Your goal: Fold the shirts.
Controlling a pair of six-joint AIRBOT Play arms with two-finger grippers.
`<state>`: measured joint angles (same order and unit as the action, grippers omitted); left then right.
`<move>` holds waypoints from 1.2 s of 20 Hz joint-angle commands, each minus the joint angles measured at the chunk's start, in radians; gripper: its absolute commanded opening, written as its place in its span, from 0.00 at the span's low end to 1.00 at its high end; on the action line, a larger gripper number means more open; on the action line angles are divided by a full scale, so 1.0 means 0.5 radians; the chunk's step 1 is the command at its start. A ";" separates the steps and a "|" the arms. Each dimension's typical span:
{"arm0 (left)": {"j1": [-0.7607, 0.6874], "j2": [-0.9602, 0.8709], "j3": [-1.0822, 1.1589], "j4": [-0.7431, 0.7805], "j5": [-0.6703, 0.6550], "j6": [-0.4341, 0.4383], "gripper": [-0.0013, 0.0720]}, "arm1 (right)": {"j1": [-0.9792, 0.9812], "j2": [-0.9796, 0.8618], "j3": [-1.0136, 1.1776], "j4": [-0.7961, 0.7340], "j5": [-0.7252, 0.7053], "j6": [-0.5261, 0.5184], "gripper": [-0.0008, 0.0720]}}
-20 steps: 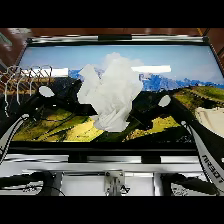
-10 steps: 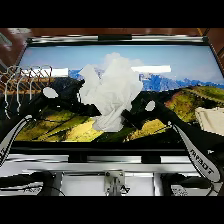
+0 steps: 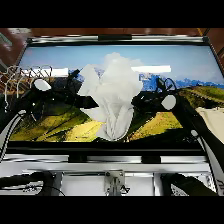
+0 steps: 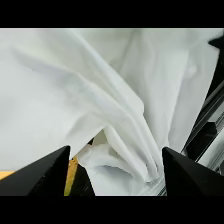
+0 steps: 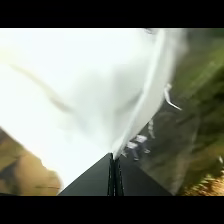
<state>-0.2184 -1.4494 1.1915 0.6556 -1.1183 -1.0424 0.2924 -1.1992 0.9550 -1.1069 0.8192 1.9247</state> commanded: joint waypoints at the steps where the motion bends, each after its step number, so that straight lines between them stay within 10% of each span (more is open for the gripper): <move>1: 0.012 0.003 0.172 0.006 -0.092 0.003 0.90 | -0.018 0.211 0.060 0.014 -0.046 0.011 0.11; 10: -0.010 0.042 -0.102 0.534 -0.571 -0.330 0.93 | -0.018 0.210 0.070 -0.036 0.085 0.026 0.11; 15: -0.204 0.133 -0.754 -0.071 -0.193 -0.188 0.93 | -0.018 0.210 0.070 -0.052 0.133 0.024 0.11; 24: -0.506 0.023 -0.814 -0.134 0.336 -0.317 0.93 | -0.018 0.210 0.069 -0.052 0.143 0.020 0.11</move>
<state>-0.4477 -1.4231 0.7944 0.6094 -1.0222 -1.1870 0.2840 -1.0950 0.9894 -1.1324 0.8890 1.9362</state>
